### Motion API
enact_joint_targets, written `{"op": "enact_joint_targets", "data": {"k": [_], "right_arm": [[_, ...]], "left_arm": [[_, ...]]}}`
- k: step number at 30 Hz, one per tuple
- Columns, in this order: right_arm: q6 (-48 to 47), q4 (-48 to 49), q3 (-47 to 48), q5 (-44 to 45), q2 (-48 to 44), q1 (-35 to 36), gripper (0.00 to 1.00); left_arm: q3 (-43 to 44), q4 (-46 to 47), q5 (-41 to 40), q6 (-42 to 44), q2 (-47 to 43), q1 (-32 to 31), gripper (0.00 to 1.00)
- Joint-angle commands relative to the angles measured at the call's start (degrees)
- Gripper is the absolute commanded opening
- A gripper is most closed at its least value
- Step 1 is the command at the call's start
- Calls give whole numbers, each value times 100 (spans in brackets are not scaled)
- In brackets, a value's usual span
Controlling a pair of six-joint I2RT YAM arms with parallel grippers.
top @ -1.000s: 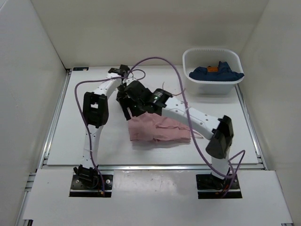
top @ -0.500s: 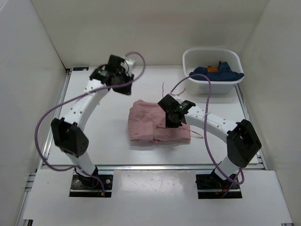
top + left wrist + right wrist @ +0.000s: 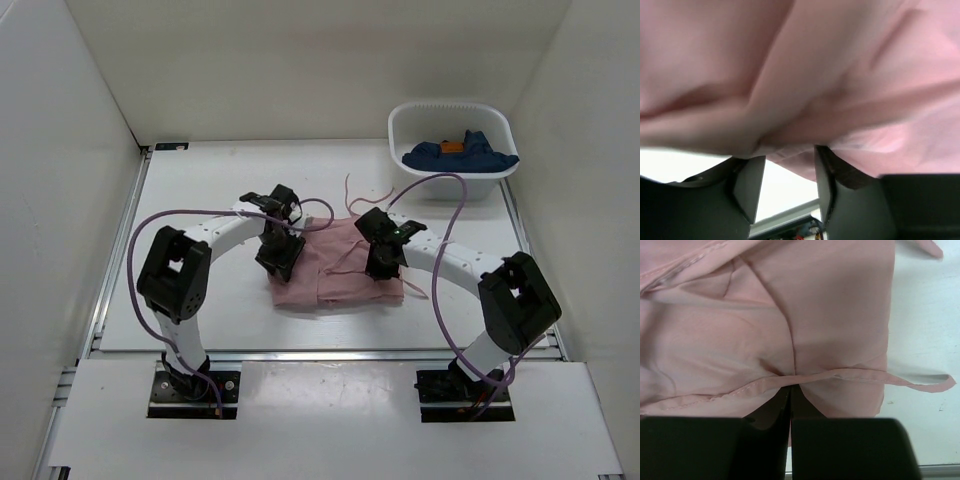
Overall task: Fold and stack the trousers
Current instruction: Fold the trousers
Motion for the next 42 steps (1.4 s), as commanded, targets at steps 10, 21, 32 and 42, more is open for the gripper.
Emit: {"op": "enact_joint_targets", "data": {"k": [10, 21, 32, 42], "right_arm": [[-1112, -2201, 2374, 375, -977, -402, 99], [-1880, -4023, 3176, -716, -854, -4319, 99], [-1940, -3962, 3168, 1016, -1627, -5230, 99], [-2055, -3786, 3080, 761, -1627, -5230, 99]], "left_arm": [[1299, -208, -486, 3, -1803, 248, 100], [1290, -444, -2060, 3, -1534, 3777, 100], [78, 1278, -1910, 3, -3503, 4784, 100], [16, 1216, -2086, 3, -3503, 4784, 100]]}}
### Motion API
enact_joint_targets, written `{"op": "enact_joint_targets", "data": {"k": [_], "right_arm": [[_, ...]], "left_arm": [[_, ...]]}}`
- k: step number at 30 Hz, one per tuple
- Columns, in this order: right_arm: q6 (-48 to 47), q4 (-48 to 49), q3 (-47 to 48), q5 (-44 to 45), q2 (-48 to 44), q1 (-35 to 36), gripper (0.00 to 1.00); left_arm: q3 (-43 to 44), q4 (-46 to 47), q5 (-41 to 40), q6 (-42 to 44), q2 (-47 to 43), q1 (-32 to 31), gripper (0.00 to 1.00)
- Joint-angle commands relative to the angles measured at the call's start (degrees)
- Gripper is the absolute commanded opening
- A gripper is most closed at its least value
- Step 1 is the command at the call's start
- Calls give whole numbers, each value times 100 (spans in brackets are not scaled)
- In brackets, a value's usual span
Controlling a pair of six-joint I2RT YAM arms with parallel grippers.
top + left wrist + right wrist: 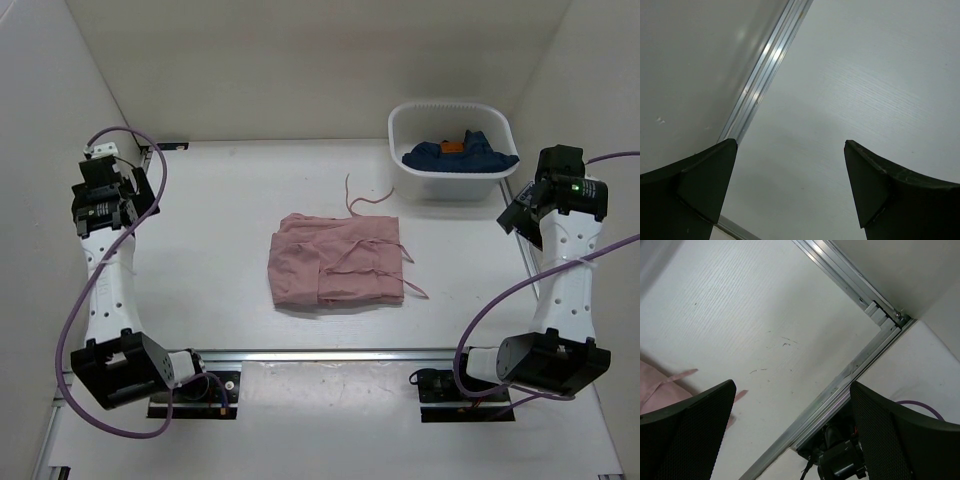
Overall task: Fold and stack the trousers
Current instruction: Fold the trousers
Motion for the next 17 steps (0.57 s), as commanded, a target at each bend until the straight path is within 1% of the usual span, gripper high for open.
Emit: {"op": "enact_joint_targets", "data": {"k": [1, 12, 15, 17], "right_arm": [[-123, 139, -61, 23, -60, -23, 99], [-228, 192, -245, -30, -113, -23, 99], [-343, 402, -299, -266, -253, -23, 99], [-343, 596, -378, -267, -367, -23, 99]], "left_arm": [[-32, 25, -18, -3, -58, -1, 100], [21, -28, 43, -3, -58, -1, 100], [-31, -28, 43, -3, -58, -1, 100], [-32, -28, 43, -3, -58, -1, 100]]}}
